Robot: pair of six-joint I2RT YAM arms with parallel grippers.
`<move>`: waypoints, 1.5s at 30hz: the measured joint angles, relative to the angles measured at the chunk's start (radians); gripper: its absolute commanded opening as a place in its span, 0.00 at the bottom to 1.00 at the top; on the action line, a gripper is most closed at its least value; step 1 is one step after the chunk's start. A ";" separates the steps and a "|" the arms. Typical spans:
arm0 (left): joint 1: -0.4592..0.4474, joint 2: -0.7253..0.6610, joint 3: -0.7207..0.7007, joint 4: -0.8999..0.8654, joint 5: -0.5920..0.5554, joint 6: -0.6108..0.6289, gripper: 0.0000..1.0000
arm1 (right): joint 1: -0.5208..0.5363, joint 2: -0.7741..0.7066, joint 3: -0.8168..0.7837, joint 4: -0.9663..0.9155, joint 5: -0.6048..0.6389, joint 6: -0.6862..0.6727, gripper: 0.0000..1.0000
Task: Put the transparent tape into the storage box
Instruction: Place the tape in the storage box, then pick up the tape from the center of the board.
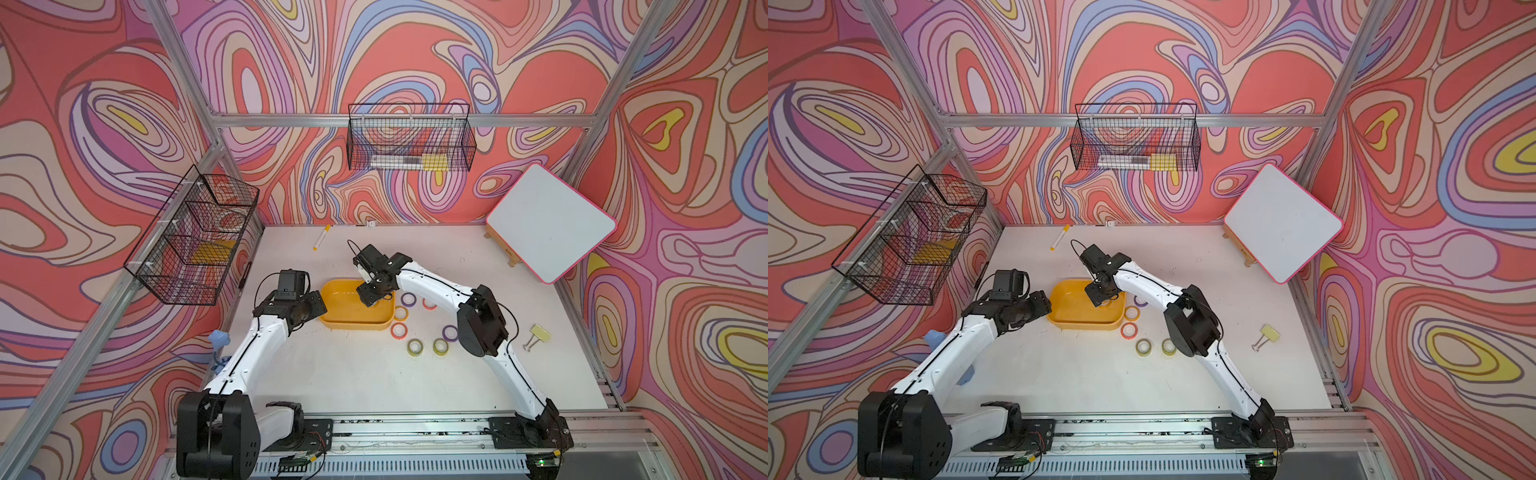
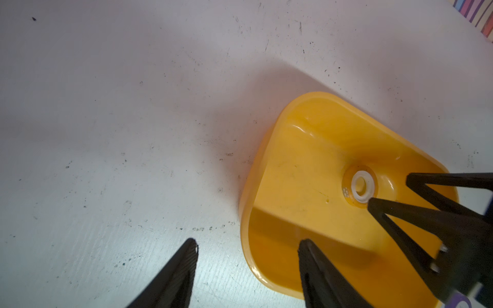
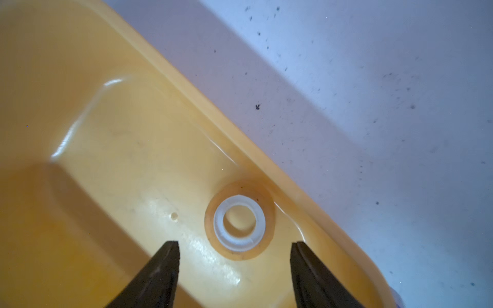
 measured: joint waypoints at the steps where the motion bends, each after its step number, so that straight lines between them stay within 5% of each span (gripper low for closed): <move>1: 0.000 0.000 0.000 0.000 0.002 0.001 0.65 | 0.000 -0.042 -0.031 0.012 0.005 0.005 0.68; 8: 0.000 0.000 0.000 0.003 0.044 0.012 0.64 | -0.022 -0.294 -0.201 0.078 0.066 0.076 0.68; 13: -0.001 0.000 -0.010 0.018 0.084 0.035 0.64 | -0.132 -0.373 -0.367 0.095 0.083 0.162 0.68; 19: -0.023 -0.017 -0.040 0.023 0.111 0.050 0.64 | -0.248 -0.378 -0.501 0.051 0.108 0.212 0.72; 45: -0.032 -0.021 -0.041 0.023 0.125 0.061 0.63 | -0.299 -0.297 -0.553 0.019 0.021 0.235 0.68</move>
